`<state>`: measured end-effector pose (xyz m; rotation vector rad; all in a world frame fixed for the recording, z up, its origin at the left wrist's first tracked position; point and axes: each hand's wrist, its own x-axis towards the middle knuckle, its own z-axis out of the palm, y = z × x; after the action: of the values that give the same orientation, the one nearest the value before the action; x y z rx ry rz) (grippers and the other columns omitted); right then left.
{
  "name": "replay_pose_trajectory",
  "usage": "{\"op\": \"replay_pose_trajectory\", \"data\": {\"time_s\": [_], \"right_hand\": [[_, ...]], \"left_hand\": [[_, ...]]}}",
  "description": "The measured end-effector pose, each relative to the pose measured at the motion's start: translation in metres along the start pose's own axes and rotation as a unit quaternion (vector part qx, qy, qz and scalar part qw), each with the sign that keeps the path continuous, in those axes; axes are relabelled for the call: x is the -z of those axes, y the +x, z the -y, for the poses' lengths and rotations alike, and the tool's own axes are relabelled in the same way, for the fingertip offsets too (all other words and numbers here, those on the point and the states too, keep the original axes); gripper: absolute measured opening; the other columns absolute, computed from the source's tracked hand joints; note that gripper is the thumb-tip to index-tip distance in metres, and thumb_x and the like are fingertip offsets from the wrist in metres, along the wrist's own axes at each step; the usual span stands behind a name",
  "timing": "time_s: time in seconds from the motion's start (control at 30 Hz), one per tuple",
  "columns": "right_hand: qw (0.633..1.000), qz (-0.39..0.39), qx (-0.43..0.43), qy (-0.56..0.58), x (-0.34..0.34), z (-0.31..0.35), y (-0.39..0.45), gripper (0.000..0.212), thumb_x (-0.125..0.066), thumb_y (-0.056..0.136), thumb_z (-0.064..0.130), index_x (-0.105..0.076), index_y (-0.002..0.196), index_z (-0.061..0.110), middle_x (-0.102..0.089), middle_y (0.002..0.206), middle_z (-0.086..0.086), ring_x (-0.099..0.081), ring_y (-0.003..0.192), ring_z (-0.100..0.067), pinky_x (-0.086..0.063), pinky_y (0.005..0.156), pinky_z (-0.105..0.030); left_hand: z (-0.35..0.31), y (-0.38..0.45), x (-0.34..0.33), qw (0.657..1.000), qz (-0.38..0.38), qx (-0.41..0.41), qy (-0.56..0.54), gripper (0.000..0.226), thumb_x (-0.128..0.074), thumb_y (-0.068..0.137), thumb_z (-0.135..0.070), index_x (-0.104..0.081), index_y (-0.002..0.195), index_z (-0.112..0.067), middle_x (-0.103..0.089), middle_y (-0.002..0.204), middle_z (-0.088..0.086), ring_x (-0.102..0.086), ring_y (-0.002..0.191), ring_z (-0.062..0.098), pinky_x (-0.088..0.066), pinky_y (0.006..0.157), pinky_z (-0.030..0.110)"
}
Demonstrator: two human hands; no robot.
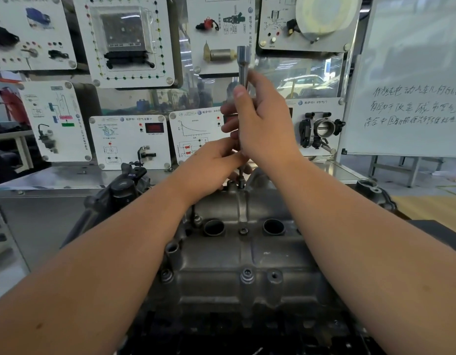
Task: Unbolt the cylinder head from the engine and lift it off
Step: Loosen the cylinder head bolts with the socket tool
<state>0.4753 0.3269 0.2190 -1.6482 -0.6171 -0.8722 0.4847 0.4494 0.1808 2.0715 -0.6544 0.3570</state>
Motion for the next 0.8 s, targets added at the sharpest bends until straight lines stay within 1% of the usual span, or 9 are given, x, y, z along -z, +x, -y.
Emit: {"op": "replay_pose_trajectory", "data": {"time_s": [0.1,0.23,0.33,0.4,0.47,0.5,0.6,0.7,0.8], "right_hand": [[1.000,-0.004,0.000,0.022,0.0011,-0.0008,-0.0004,0.017,-0.050,0.105,0.027,-0.047,0.122,0.026,-0.073,0.085,0.002,-0.069,0.061,-0.009,-0.053,0.060,-0.026],[0.998,-0.030,0.037,-0.051,0.0002,-0.0028,0.0002,0.007,-0.063,0.098,0.029,-0.057,0.102,0.027,-0.068,0.080,0.012,-0.069,0.067,-0.006,-0.058,0.070,-0.032],[0.998,-0.027,0.024,-0.042,-0.0002,-0.0052,0.0023,0.012,-0.054,0.102,0.023,-0.063,0.095,0.021,-0.069,0.077,0.009,-0.070,0.067,-0.003,-0.059,0.070,-0.036],[1.000,-0.015,0.001,-0.019,-0.0003,-0.0051,0.0029,0.019,-0.048,0.105,0.024,-0.063,0.116,0.017,-0.071,0.081,0.007,-0.071,0.068,-0.004,-0.058,0.069,-0.036],[1.000,-0.010,-0.012,-0.002,0.0001,-0.0054,0.0029,0.035,-0.047,0.105,0.027,-0.051,0.139,0.016,-0.072,0.082,0.006,-0.071,0.069,-0.006,-0.058,0.069,-0.033],[1.000,-0.012,-0.012,-0.001,0.0004,-0.0055,0.0022,0.038,-0.050,0.105,0.029,-0.049,0.140,0.016,-0.073,0.082,0.005,-0.071,0.068,-0.008,-0.058,0.070,-0.033],[0.998,-0.026,0.015,-0.047,0.0001,-0.0041,0.0004,0.028,-0.063,0.098,0.034,-0.059,0.121,0.018,-0.071,0.085,0.006,-0.071,0.074,-0.015,-0.059,0.076,-0.042],[0.996,-0.050,0.024,-0.066,0.0010,-0.0044,0.0021,0.018,-0.061,0.099,0.026,-0.066,0.095,0.009,-0.070,0.080,0.002,-0.071,0.074,-0.016,-0.058,0.075,-0.044],[0.997,-0.041,0.012,-0.071,0.0022,-0.0053,0.0043,0.026,-0.050,0.103,0.023,-0.066,0.104,0.004,-0.071,0.078,0.000,-0.070,0.066,-0.007,-0.059,0.074,-0.043]], "left_hand": [[0.0001,0.0004,0.0008,1.000,0.001,-0.006,-0.004,0.012,-0.057,0.103,-0.028,-0.066,0.096,-0.024,-0.074,0.081,-0.017,-0.069,0.068,-0.002,-0.045,0.053,0.013],[0.0035,0.0031,0.0006,1.000,-0.023,-0.007,-0.014,0.026,-0.066,0.095,-0.027,-0.065,0.106,-0.004,-0.075,0.090,0.008,-0.074,0.078,0.019,-0.043,0.050,0.010],[0.0040,0.0043,0.0001,1.000,-0.015,0.001,-0.015,0.020,-0.059,0.099,-0.034,-0.066,0.102,-0.015,-0.075,0.083,-0.002,-0.074,0.073,0.014,-0.043,0.050,0.012],[0.0037,0.0042,0.0002,1.000,-0.002,0.004,-0.007,0.013,-0.055,0.101,-0.037,-0.065,0.098,-0.029,-0.074,0.082,-0.012,-0.074,0.075,0.009,-0.046,0.053,0.018],[0.0045,0.0052,0.0009,1.000,0.001,-0.010,-0.011,0.011,-0.056,0.102,-0.032,-0.064,0.095,-0.030,-0.074,0.079,-0.016,-0.072,0.071,0.004,-0.047,0.053,0.016],[0.0043,0.0058,0.0014,1.000,-0.002,-0.015,-0.014,0.010,-0.058,0.102,-0.028,-0.065,0.095,-0.028,-0.074,0.079,-0.015,-0.071,0.069,0.002,-0.046,0.052,0.013],[0.0052,0.0074,0.0019,1.000,-0.004,-0.019,-0.008,0.015,-0.065,0.096,-0.031,-0.067,0.102,-0.018,-0.076,0.088,-0.001,-0.074,0.077,0.013,-0.053,0.062,0.022],[0.0048,0.0065,0.0013,1.000,-0.013,-0.005,0.011,0.024,-0.063,0.096,-0.037,-0.066,0.105,-0.015,-0.075,0.088,0.000,-0.075,0.077,0.018,-0.047,0.058,0.026],[0.0052,0.0056,-0.0006,1.000,0.003,0.008,-0.002,0.015,-0.054,0.101,-0.040,-0.066,0.099,-0.030,-0.075,0.087,-0.011,-0.074,0.078,0.013,-0.048,0.056,0.024]]}}
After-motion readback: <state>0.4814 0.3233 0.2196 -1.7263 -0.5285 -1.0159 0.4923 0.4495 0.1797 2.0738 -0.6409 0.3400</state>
